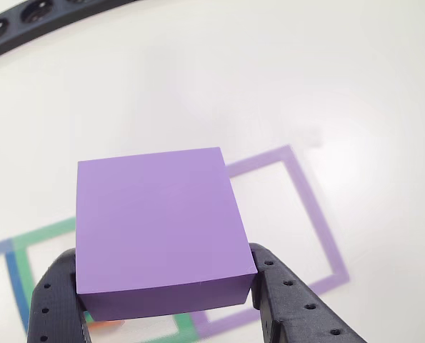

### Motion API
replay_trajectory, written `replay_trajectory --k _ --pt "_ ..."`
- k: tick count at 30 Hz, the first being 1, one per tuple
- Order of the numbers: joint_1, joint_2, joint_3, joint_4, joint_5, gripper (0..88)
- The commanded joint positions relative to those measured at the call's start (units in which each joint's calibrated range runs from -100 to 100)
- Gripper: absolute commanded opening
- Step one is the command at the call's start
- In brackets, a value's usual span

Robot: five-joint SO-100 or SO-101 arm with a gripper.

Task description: Tower of hanoi

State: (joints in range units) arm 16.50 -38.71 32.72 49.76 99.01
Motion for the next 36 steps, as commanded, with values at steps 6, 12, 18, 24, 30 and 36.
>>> replay_trajectory --k 6,12,18,24,30,36 --pt "-7.6 -3.4 -30.9 31.5 1.0 12.6" --pt "-13.0 -6.0 -34.4 37.3 1.0 12.6" --pt "-19.3 -9.4 -34.4 39.9 1.0 12.4" --pt "-26.0 -11.9 -34.0 41.7 1.0 12.4" --pt "-32.2 -16.3 -20.4 33.2 1.0 12.5" --pt "-33.9 -17.9 0.8 12.4 1.0 12.9"
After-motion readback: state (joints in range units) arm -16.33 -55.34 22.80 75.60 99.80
